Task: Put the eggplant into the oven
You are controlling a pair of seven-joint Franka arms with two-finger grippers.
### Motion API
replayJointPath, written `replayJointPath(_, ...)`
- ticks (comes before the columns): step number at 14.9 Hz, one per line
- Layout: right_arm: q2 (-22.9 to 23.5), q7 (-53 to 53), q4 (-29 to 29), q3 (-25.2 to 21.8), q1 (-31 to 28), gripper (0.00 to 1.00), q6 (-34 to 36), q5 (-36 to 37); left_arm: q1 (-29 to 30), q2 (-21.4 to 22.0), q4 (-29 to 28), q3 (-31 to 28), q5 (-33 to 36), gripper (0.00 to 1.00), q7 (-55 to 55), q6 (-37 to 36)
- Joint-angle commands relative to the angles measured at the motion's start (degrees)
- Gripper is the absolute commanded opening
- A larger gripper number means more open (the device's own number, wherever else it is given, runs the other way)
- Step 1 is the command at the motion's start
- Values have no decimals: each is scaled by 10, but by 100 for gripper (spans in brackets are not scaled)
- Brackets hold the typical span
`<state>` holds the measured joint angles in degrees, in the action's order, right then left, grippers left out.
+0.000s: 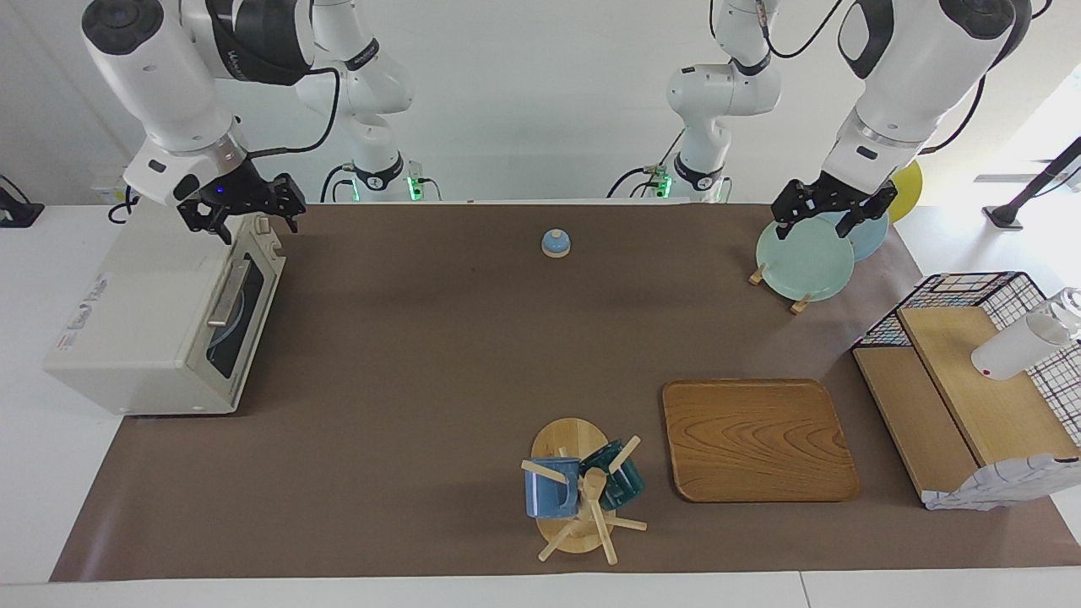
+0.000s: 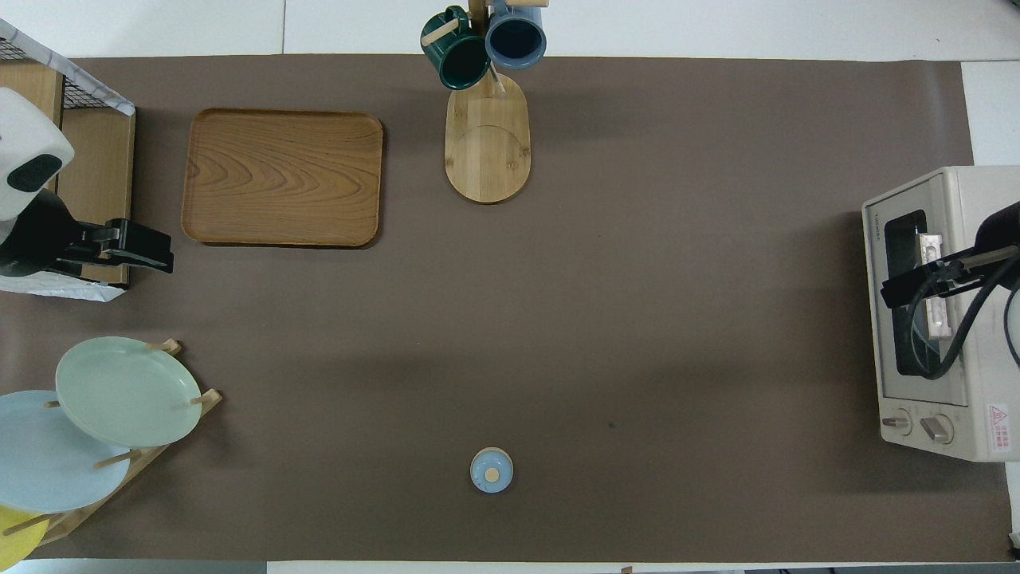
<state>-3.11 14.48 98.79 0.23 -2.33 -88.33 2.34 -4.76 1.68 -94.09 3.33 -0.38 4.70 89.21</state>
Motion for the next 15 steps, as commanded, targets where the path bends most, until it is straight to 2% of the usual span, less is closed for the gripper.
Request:
replayJointPath(1, -10, -43, -3, -27, 12, 100, 4, -30, 8, 15, -12, 5, 13, 100, -2, -2)
replayJointPath(3, -15, -45, 1, -37, 29, 100, 8, -23, 8, 15, -12, 5, 13, 100, -2, -2)
replayJointPath(15, -22, -61, -9, -49, 37, 100, 17, -5, 8, 15, -12, 5, 13, 100, -2, -2)
